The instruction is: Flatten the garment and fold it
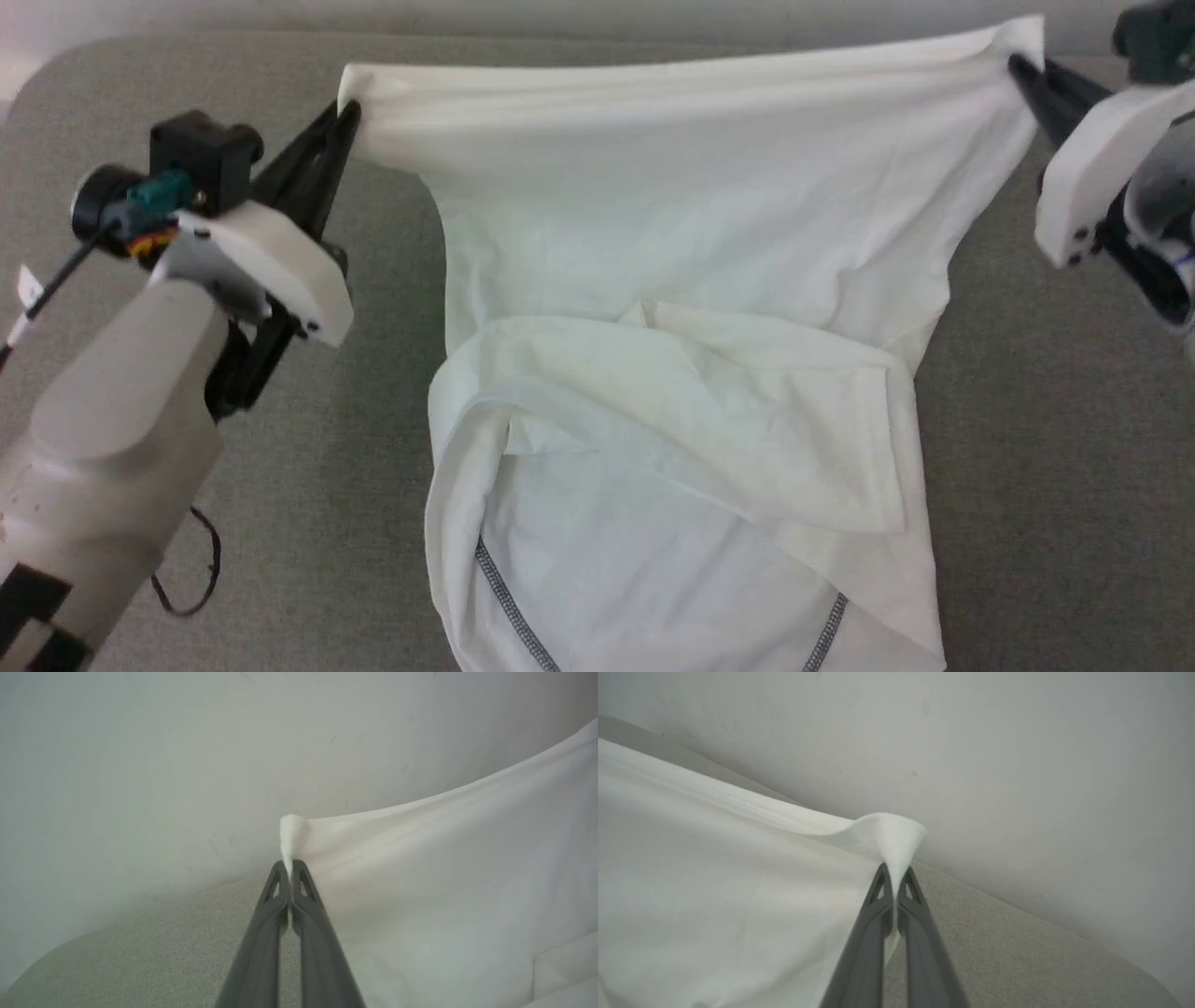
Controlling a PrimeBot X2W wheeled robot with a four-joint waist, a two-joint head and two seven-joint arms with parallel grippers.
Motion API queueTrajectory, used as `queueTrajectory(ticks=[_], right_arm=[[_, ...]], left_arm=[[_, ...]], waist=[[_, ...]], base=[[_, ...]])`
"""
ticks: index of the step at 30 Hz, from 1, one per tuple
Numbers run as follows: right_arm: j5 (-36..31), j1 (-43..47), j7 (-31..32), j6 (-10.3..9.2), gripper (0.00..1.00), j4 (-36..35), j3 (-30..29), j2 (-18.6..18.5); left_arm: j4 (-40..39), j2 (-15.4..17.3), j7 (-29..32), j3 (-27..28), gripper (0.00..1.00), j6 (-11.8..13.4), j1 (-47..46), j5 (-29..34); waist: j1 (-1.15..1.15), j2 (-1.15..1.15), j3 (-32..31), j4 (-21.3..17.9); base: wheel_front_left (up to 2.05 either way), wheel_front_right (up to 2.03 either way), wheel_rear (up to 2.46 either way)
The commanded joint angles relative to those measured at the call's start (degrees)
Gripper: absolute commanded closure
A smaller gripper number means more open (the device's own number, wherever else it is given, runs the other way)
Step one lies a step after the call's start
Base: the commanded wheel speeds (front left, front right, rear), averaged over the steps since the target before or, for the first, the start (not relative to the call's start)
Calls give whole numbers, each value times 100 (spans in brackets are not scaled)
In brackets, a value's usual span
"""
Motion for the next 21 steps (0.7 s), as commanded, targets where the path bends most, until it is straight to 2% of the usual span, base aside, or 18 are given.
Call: queueTrajectory(ticks=[1, 4, 11, 15, 21], right_arm=[[-12, 268, -76, -14, 100, -197, 73, -138], [-32, 787, -137, -14, 100, -739, 125, -347], [260, 2413, 120, -14, 100, -2096, -548, -649], [210, 3506, 753, -14, 100, -2870, -807, -752], [180, 4807, 1793, -14, 100, -4087, -1086, -761]], left_arm=[[-156, 122, -30, 59, 100, 105, 312, -111], [-726, 434, 36, 42, 100, 289, 902, -223], [-2443, 1245, 436, -159, 100, 907, 2231, -364], [-3197, 1493, 804, -315, 100, 1170, 3020, -777], [-3670, 1744, 1041, -720, 100, 1333, 3785, -852]], waist=[[1, 0, -753, -258], [1, 0, -973, -289], [1, 0, -1302, -148], [1, 0, -1367, -94], [1, 0, -1365, -90]], base=[[0, 0, 0], [0, 0, 0], [0, 0, 0], [0, 0, 0], [0, 0, 0]])
